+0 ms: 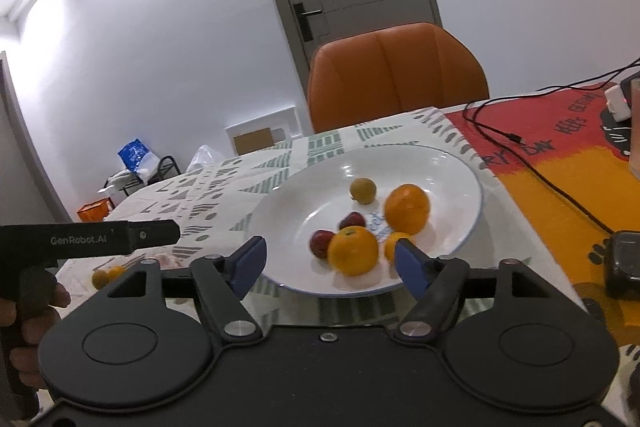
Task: Organize fruits
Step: 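Withdraw both open tools from the bowl back toward the loose fruit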
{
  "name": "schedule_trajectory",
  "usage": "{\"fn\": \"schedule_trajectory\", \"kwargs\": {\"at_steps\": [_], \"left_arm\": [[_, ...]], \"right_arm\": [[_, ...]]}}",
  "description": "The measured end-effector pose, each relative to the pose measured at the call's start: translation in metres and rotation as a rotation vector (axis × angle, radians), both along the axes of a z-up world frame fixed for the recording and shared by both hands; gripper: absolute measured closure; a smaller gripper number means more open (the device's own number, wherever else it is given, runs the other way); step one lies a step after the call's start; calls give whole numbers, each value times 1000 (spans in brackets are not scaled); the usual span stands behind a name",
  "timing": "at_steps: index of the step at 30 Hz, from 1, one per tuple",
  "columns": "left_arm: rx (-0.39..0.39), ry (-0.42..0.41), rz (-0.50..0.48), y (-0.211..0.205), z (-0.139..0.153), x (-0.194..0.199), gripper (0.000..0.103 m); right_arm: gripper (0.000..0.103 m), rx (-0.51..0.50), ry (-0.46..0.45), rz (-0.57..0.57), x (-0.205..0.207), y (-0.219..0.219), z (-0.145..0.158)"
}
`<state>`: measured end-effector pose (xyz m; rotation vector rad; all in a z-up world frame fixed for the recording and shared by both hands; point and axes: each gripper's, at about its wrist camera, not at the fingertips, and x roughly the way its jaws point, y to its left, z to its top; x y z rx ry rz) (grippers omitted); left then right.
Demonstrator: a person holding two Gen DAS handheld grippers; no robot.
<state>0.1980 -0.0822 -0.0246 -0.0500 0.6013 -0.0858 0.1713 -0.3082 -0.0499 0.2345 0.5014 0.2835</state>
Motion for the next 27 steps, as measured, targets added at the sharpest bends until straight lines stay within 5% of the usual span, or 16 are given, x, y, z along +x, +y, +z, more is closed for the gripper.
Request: {"fn": "schedule_trajectory", "kwargs": {"at_steps": [8, 27], "left_arm": [[23, -13, 61, 30, 3, -19, 13], [-33, -13, 155, 89, -5, -37, 13]], "right_arm": [[9, -3, -26, 68, -2, 26, 9], [9, -75, -9, 226, 1, 84, 10]]}}
